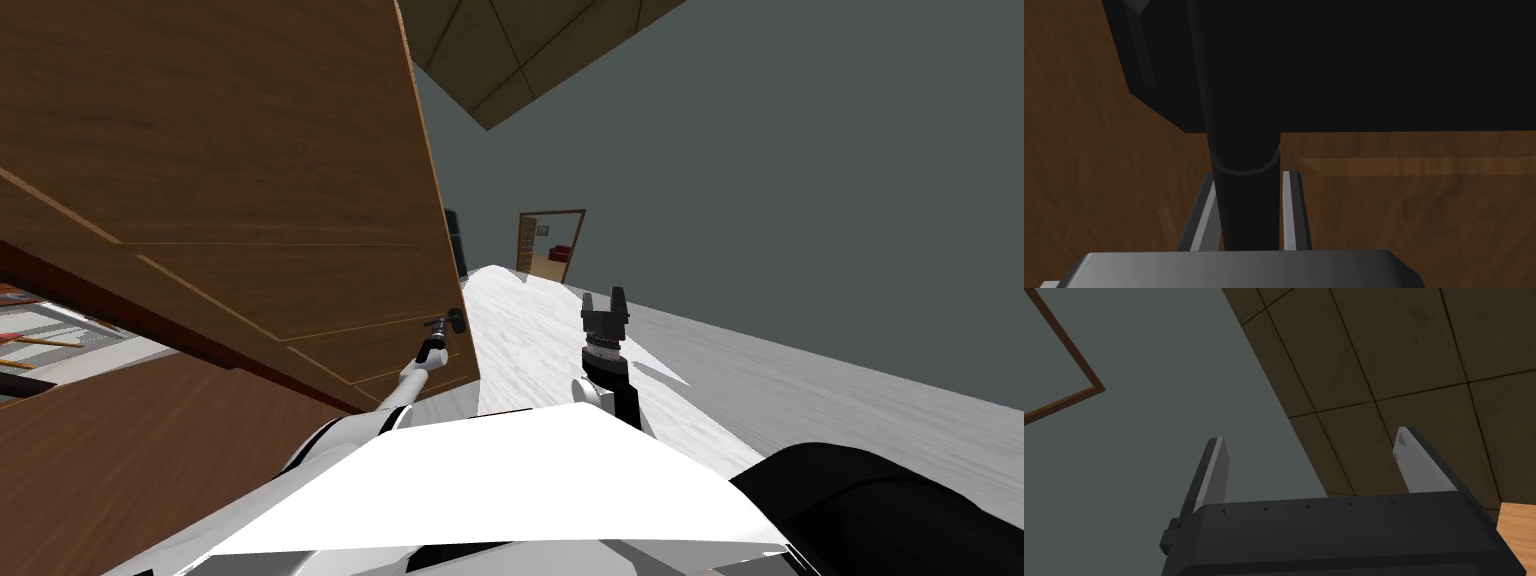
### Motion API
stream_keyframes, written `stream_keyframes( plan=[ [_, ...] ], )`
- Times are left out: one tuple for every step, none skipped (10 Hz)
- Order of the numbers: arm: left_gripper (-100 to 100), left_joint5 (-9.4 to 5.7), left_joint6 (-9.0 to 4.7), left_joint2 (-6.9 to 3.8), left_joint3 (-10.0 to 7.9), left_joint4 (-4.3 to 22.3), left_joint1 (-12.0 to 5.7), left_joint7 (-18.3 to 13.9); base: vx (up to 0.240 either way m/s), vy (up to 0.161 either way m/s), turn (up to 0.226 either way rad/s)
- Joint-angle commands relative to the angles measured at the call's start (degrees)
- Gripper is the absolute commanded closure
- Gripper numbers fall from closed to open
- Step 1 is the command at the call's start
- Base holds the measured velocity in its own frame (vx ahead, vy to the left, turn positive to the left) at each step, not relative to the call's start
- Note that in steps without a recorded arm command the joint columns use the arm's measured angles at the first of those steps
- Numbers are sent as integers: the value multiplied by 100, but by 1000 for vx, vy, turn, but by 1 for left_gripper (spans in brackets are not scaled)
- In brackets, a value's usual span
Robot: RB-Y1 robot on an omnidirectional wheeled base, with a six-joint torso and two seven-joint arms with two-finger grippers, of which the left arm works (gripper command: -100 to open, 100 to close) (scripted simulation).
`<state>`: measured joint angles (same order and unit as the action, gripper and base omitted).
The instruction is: Push the door open
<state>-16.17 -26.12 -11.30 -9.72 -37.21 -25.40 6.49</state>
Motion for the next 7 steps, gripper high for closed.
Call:
stream_keyframes(
  plan=[
    [100, -23, -7, -58, -99, -82, 59, 18, 168, -113, 66],
    [100, -32, -11, -75, -140, -73, 61, 28, 172, -109, 54],
    [100, -42, -15, -91, -180, -64, 63, 38, 165, -105, 67],
    [100, -56, -20, -114, -237, -52, 65, 52, 142, -66, 59],
    [100, -62, -23, -125, -265, -46, 66, 59, 152, -53, 41],
    [100, -58, -50, -132, -238, 29, 60, 30, 71, -21, 31],
    [100, -103, -59, -186, -348, 37, 70, 74, 126, -54, 51]
  ],
)
